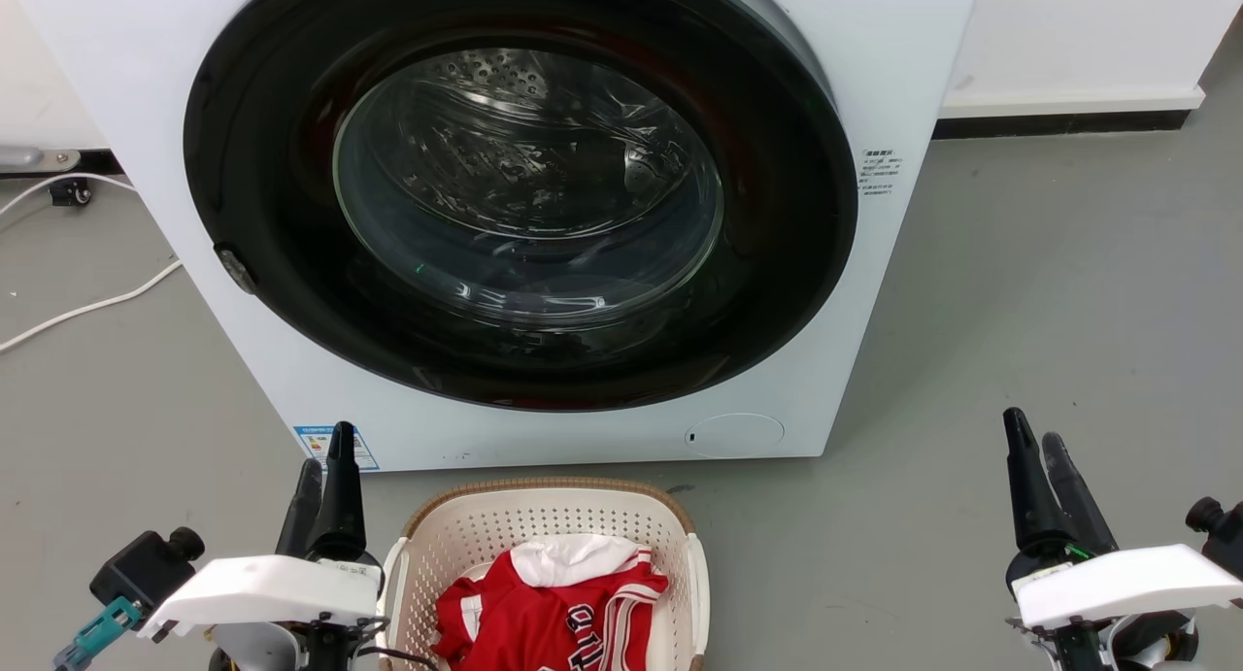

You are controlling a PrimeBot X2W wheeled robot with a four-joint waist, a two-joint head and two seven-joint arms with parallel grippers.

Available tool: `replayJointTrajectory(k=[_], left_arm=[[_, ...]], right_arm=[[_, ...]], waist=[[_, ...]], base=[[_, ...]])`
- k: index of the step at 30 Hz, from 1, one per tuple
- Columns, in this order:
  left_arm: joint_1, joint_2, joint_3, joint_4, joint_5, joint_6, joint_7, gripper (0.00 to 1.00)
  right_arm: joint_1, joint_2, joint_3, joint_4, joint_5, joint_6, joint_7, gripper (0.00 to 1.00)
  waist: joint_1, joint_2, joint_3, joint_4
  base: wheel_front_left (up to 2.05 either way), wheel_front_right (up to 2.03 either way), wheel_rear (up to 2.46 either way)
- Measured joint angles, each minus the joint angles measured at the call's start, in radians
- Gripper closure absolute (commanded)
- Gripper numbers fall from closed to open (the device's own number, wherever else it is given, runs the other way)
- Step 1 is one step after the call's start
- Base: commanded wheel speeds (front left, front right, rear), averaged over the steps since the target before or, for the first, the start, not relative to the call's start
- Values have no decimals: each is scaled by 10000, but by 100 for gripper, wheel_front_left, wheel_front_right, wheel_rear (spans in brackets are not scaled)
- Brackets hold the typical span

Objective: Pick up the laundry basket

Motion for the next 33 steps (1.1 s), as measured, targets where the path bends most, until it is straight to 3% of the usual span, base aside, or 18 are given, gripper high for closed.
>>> replayJointTrajectory(k=[33], left_arm=[[411,15,-236,-573,4243,54,-974,0]], right_arm=[[399,-2,309,-884,-4412,0,-959,0]], waist=[[0,0,-6,22]], base=[[0,0,0]])
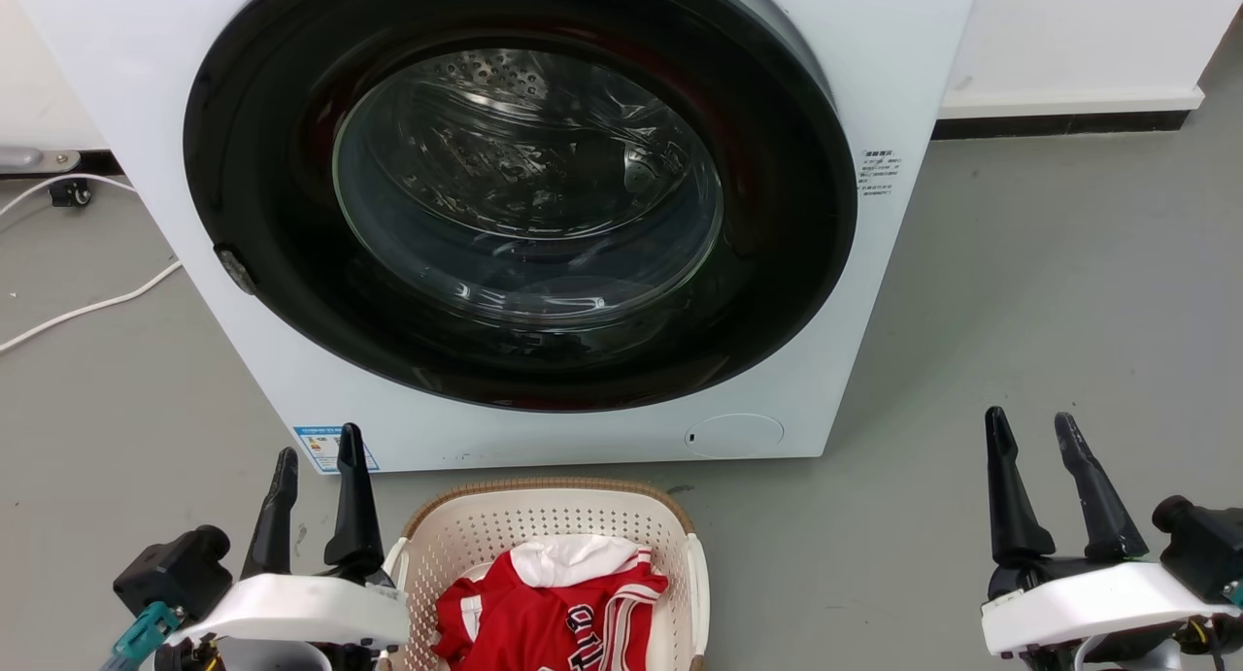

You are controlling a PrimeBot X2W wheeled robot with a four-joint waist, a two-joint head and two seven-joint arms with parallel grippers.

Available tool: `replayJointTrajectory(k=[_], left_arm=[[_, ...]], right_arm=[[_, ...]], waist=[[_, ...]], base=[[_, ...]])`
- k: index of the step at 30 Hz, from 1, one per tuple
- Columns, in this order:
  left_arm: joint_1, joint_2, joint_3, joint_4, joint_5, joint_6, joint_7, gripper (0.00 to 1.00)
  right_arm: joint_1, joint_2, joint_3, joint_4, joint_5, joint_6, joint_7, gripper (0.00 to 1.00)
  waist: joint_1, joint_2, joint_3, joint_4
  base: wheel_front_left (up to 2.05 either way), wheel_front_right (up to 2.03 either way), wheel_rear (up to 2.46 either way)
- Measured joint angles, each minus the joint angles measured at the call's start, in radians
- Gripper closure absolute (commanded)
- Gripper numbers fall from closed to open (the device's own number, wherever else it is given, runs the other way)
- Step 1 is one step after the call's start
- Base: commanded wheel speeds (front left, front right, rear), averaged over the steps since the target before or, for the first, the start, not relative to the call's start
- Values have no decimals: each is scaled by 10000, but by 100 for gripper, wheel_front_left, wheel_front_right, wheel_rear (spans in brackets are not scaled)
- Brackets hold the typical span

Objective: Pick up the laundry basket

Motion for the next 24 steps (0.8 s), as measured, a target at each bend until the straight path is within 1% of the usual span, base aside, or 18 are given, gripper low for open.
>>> replayJointTrajectory(k=[9,24], left_arm=[[129,2,-38,-36,943,4,-215,0],[234,8,-184,27,2535,355,-535,0]], right_arm=[[130,0,84,-153,-1009,0,-249,0],[249,-2,123,-268,-2443,0,-568,0]], waist=[[0,0,-6,-22],[0,0,18,-29]], base=[[0,0,0],[0,0,0]])
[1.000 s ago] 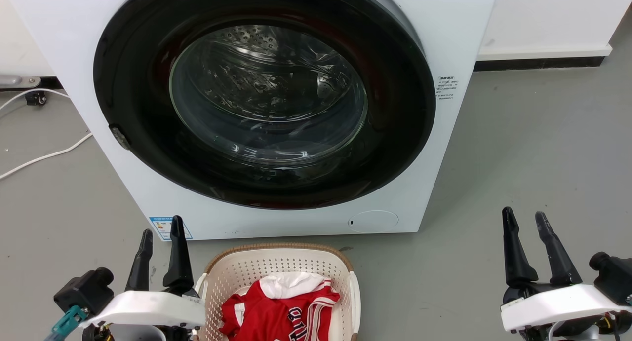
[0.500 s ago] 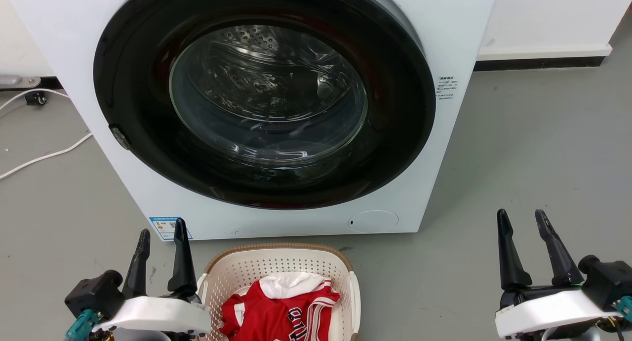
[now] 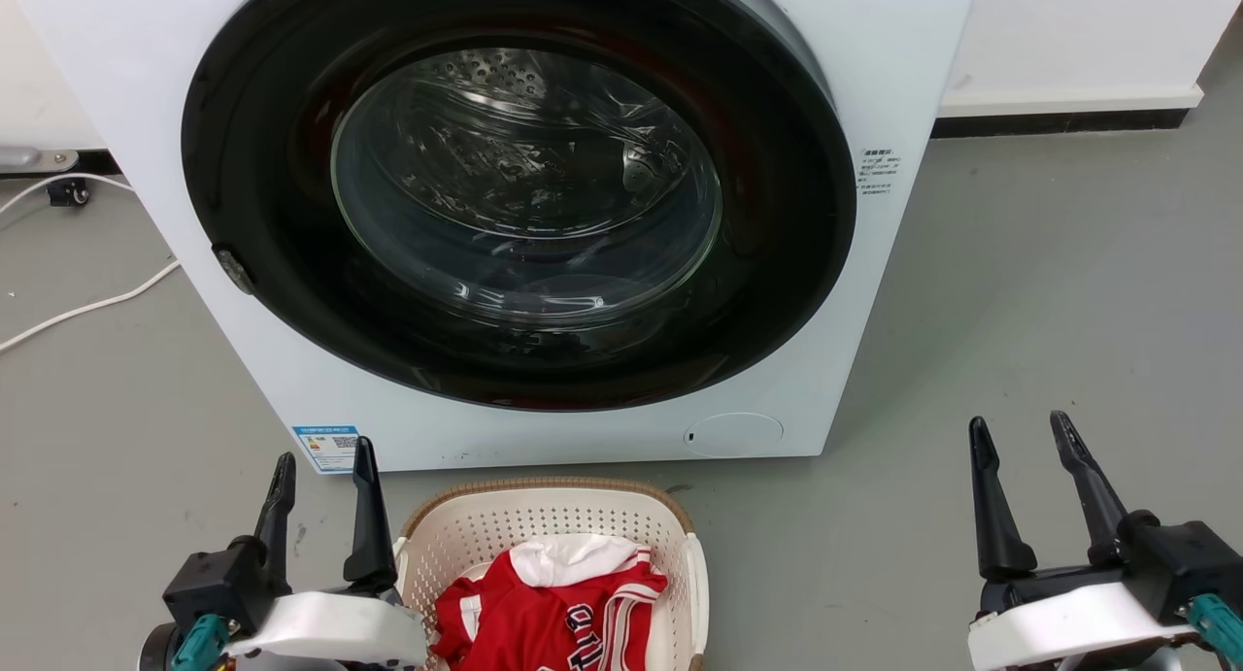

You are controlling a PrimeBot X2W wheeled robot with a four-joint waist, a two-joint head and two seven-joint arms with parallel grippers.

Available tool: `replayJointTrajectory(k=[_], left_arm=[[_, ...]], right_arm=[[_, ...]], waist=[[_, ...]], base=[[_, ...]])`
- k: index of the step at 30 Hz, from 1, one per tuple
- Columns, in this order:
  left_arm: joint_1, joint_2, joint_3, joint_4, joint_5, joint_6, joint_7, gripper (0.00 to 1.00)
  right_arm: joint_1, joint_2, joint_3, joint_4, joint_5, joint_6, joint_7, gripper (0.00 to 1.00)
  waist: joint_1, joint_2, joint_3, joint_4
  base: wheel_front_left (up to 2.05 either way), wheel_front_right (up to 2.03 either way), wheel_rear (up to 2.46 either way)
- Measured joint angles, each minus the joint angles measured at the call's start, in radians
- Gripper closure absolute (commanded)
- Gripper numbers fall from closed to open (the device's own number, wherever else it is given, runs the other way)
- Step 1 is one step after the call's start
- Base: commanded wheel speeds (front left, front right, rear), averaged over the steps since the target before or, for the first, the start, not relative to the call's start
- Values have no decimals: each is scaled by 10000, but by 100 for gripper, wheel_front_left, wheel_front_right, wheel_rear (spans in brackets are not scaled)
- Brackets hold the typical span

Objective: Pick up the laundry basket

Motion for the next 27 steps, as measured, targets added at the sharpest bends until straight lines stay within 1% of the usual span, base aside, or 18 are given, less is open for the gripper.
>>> replayJointTrajectory(k=[5,13,27], left_arm=[[12,2,-54,-2,418,73,-98,0],[56,4,-88,-10,957,75,-263,0],[201,10,-6,-115,1689,-82,-516,0]], right_arm=[[60,0,36,-63,-416,2,-107,0],[106,0,84,-132,-1005,2,-267,0],[224,-4,27,-251,-1544,2,-518,0]], waist=[[0,0,6,6],[0,0,4,9],[0,0,12,10]], base=[[0,0,0],[0,0,0],[0,0,0]])
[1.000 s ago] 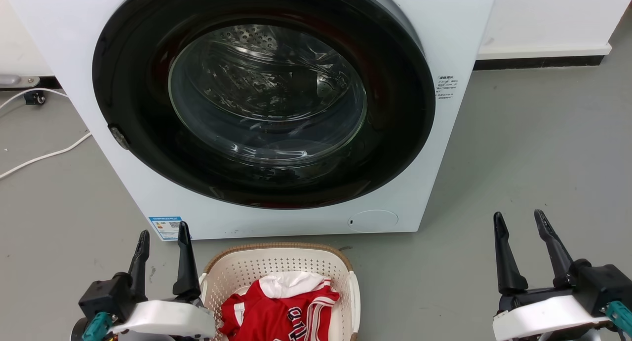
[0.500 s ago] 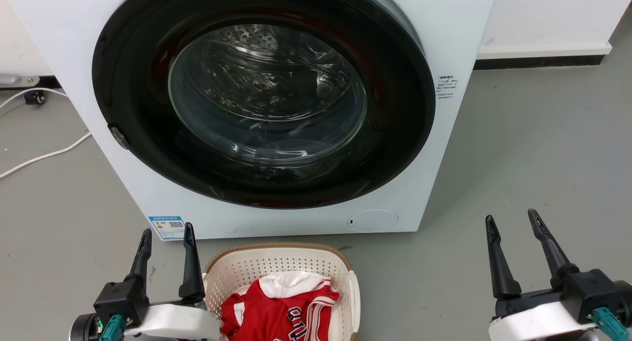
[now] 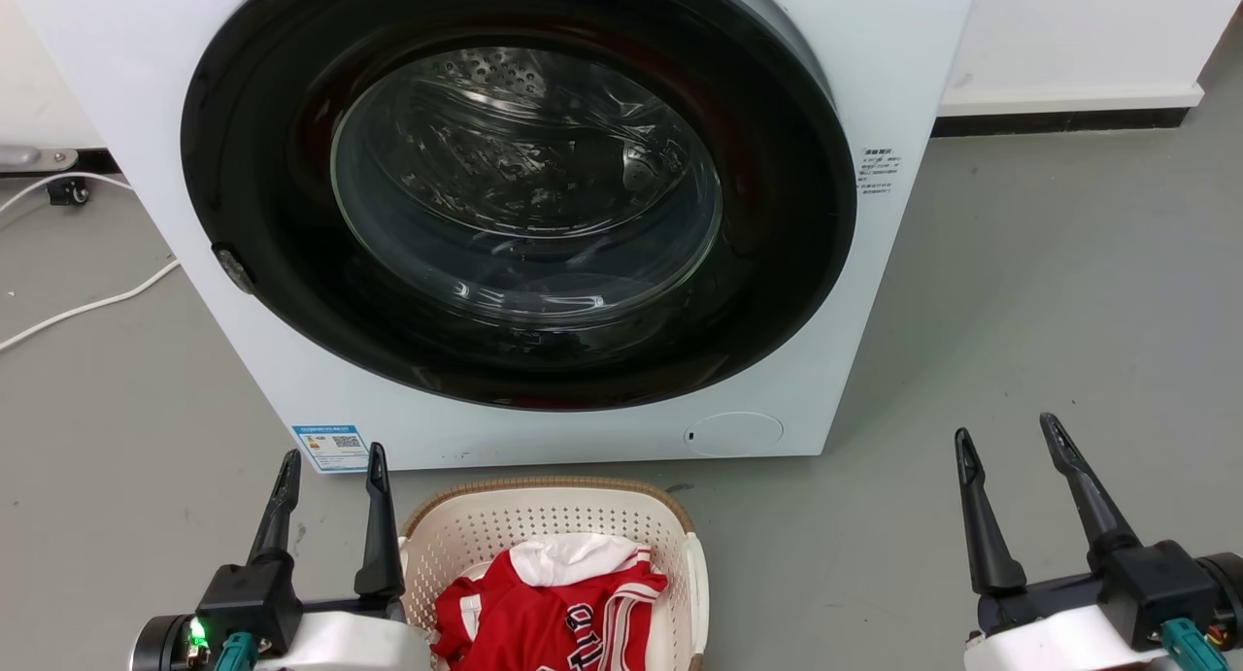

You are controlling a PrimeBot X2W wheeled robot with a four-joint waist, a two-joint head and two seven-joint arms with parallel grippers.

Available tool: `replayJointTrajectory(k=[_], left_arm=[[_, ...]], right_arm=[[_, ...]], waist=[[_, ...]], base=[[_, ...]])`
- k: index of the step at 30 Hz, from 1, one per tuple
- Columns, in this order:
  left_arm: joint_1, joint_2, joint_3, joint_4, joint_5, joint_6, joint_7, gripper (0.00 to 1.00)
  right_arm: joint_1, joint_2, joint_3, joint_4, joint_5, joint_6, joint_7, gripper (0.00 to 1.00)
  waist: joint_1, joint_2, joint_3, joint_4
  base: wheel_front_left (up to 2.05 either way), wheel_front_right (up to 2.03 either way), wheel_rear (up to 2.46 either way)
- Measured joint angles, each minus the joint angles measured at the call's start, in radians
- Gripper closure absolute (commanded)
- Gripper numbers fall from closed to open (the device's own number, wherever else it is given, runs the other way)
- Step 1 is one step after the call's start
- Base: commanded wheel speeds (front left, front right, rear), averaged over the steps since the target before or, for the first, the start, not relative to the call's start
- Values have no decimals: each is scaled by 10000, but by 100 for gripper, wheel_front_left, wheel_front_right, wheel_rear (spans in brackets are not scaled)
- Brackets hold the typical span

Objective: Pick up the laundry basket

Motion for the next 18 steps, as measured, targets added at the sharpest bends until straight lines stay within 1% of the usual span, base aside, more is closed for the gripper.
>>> replayJointTrajectory(k=[2,18], left_arm=[[15,0,8,6,132,-27,-31,0],[34,0,65,194,58,-142,-42,0]], right_arm=[[42,0,-21,0,-33,0,-17,0],[65,-2,-90,169,514,0,-38,0]], waist=[[0,0,-6,-3],[0,0,-61,4]], base=[[0,0,0],[0,0,0]])
